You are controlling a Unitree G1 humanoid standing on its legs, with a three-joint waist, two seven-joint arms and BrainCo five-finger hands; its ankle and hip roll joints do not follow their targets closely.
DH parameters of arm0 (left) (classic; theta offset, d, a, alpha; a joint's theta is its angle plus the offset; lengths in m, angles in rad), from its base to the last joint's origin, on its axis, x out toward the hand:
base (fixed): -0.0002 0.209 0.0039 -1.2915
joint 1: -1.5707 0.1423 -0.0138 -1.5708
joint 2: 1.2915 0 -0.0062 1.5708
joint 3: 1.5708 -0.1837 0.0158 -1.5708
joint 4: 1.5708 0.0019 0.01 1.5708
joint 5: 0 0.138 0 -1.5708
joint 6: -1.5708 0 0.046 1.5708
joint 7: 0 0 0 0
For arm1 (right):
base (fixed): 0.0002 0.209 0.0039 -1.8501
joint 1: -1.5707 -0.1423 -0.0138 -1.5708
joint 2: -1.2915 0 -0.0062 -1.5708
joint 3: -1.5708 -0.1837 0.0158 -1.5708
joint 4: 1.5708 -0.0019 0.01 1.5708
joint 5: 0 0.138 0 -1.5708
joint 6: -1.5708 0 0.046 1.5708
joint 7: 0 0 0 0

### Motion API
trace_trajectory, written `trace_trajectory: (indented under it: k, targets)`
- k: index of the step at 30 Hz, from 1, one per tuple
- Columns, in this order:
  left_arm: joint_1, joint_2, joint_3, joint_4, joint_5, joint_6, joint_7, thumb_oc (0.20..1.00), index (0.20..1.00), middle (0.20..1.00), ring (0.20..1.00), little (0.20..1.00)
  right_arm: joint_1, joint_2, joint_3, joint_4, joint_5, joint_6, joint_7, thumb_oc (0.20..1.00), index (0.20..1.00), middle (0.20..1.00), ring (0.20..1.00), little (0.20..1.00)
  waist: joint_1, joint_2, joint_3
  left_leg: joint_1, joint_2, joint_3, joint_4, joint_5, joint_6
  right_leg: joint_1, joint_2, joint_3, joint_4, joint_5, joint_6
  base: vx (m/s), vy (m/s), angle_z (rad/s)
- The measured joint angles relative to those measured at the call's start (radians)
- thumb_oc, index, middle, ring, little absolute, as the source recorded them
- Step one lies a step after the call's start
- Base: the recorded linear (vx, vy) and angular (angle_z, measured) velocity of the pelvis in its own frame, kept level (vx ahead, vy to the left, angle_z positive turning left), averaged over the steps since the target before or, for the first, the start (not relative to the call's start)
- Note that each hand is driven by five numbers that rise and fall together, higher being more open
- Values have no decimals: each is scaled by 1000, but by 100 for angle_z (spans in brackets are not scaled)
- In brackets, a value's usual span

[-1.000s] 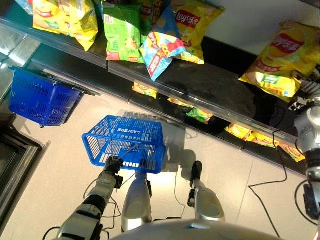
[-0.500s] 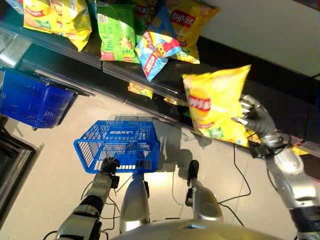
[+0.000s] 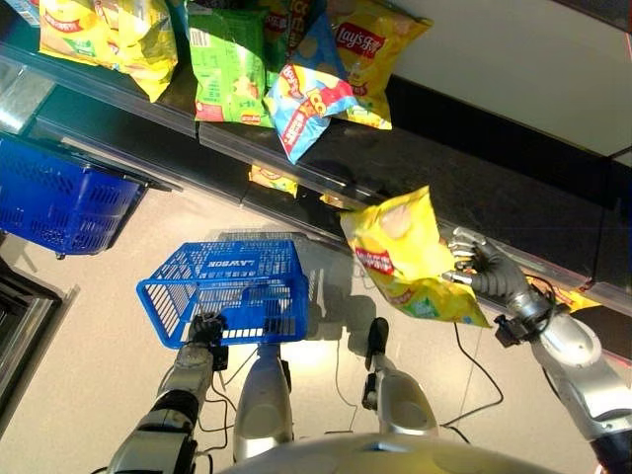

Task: Pick up the snacks into the basket

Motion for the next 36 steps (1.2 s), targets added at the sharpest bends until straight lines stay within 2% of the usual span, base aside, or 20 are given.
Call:
trace_trajectory:
  k: [1, 2, 3, 5, 6, 10, 13, 16, 18, 24, 26, 30, 36]
  targets:
    - [-77, -3, -8, 87, -28, -10, 15, 200, 200, 200, 200, 200, -70, 4, 106, 161, -122, 1, -37, 200, 200, 200, 200, 200, -2, -7, -2, -6, 3, 0, 0, 1, -1, -5, 3, -3, 1, 2, -2, -53, -38, 4]
    - [-112, 0, -8, 122, -40, 0, 32, 200, 200, 200, 200, 200, -115, 15, 155, 242, -173, 19, -55, 200, 200, 200, 200, 200, 2, -9, -1, -11, 4, -1, 0, 2, 1, -9, 5, -4, 1, 2, 0, -41, -39, 2]
    - [-122, -5, -16, 71, -66, -3, 57, 200, 200, 200, 200, 200, -153, 46, 194, 316, -243, 43, -82, 200, 200, 200, 200, 200, 5, -8, 1, -36, 5, -2, 0, 9, 1, -34, 6, -3, 1, 6, 1, -40, -27, 1]
    - [-127, -7, -19, 27, -79, -16, 76, 200, 200, 200, 200, 200, -194, 95, 200, 393, -285, 46, -112, 200, 200, 200, 200, 200, 0, -10, 11, -48, 4, -2, 0, 16, 8, -46, 6, -4, 0, 15, -5, -42, -10, -2]
    - [-132, -4, -41, -1, -95, -16, 104, 200, 200, 200, 200, 200, -229, 147, 227, 482, -316, 64, -151, 200, 200, 200, 200, 200, -4, -17, 18, -48, 4, -2, 0, 19, 7, -47, 6, -5, 0, 16, -6, -34, -2, -3]
    - [-178, 1, -86, -12, -95, -21, 135, 200, 200, 200, 200, 200, -320, 189, 310, 550, -376, 81, -192, 200, 200, 200, 200, 200, 1, -11, 71, -52, 4, -3, 0, 19, 7, -49, 6, -8, 0, 16, -6, -7, 0, 1]
    - [-215, -5, -136, -33, -94, -21, 158, 200, 200, 200, 200, 200, -416, 253, 356, 609, -415, 95, -225, 200, 200, 200, 200, 200, 3, -4, 96, -67, 4, -4, 0, 20, 7, -63, 6, -10, 1, 18, -7, 0, 0, 0]
    - [-225, -30, -180, -59, -93, -24, 167, 200, 200, 200, 200, 200, -469, 300, 382, 625, -425, 94, -248, 200, 200, 200, 200, 200, 7, -1, 105, -72, 2, -4, 0, 21, 8, -65, 4, -15, 1, 16, -6, -11, 8, 3]
    - [-231, -45, -259, -107, -91, -26, 165, 200, 200, 200, 200, 200, -549, 345, 439, 705, -426, 98, -270, 200, 200, 200, 200, 200, 6, 8, 116, -85, 2, -4, 0, 22, 9, -77, 3, -16, 1, 16, -6, 0, 0, 0]
    - [-279, -118, -393, -97, -90, -28, 152, 200, 200, 200, 200, 200, -685, 447, 512, 870, -425, 119, -324, 200, 200, 200, 200, 200, 8, 16, 121, -116, 2, -6, 1, 24, 9, -107, 4, -17, 1, 17, -6, 0, 0, 0]
    - [-299, -143, -414, -85, -84, -26, 148, 200, 200, 200, 200, 200, -700, 463, 535, 869, -424, 121, -338, 200, 200, 200, 200, 200, 9, 17, 122, -120, 2, -6, 1, 24, 9, -111, 4, -17, 1, 16, -6, 0, 0, 0]
    - [-337, -143, -454, -89, -53, -24, 155, 200, 200, 200, 200, 200, -736, 486, 551, 865, -419, 121, -362, 200, 200, 200, 200, 200, 9, 25, 126, -144, 4, -6, 1, 25, 9, -136, 6, -17, 1, 17, -8, 0, 0, 0]
    - [-340, -149, -498, -171, -56, -23, 159, 200, 200, 200, 200, 200, -788, 527, 554, 936, -375, 115, -389, 200, 200, 200, 200, 200, 33, 52, 143, -170, 3, -8, 1, 28, 10, -161, 6, -20, 1, 18, -8, 0, 0, 0]
